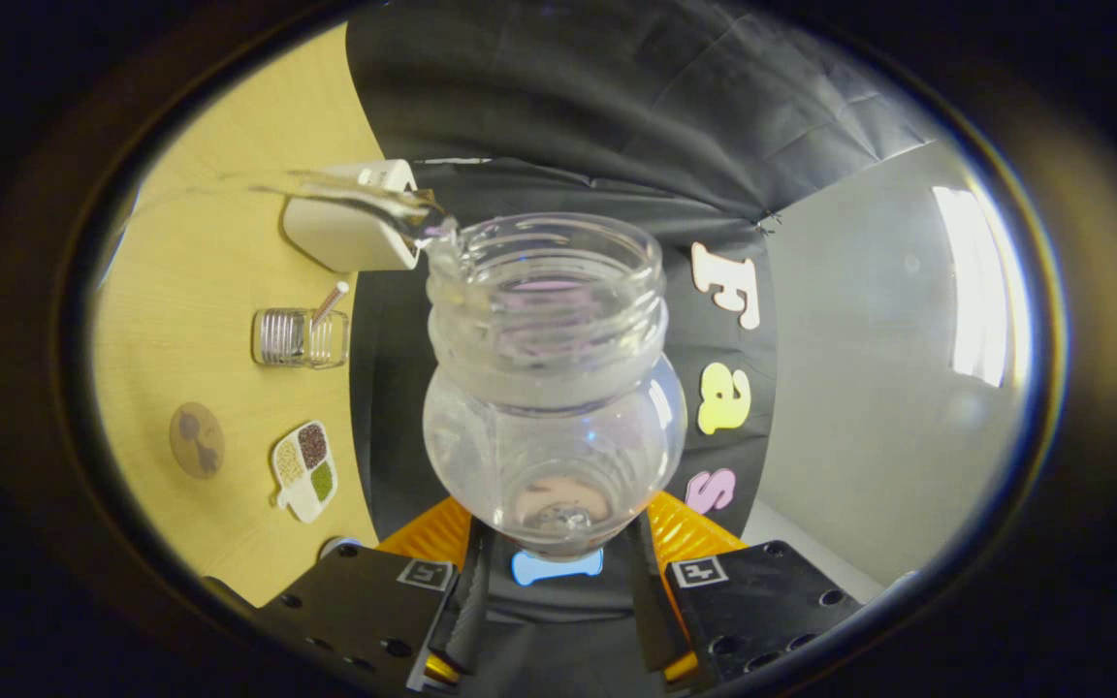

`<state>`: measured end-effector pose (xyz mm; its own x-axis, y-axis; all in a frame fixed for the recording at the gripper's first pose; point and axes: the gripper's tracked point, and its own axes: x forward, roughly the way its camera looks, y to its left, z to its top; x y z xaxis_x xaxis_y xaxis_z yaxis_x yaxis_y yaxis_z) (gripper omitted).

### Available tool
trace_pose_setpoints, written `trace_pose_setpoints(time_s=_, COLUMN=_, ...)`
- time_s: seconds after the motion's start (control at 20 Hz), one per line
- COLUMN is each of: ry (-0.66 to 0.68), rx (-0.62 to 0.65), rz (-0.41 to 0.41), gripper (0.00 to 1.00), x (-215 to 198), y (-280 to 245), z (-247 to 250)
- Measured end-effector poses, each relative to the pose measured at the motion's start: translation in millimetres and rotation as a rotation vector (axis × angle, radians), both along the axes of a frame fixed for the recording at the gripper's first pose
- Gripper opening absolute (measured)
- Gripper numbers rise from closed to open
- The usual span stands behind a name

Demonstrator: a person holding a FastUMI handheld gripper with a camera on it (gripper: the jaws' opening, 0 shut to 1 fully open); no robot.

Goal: Take the bottle from table, then pour the juice into the cup, finally place the bottle on the coaster

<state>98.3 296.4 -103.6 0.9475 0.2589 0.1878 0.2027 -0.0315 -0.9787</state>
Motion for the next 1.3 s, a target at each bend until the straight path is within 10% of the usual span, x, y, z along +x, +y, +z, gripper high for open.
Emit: trace_pose_setpoints(time_s=1.3, ry=-0.072, rx=-0.082, rz=0.087, gripper=0.66, x=1.0, y=25.1, z=21.8)
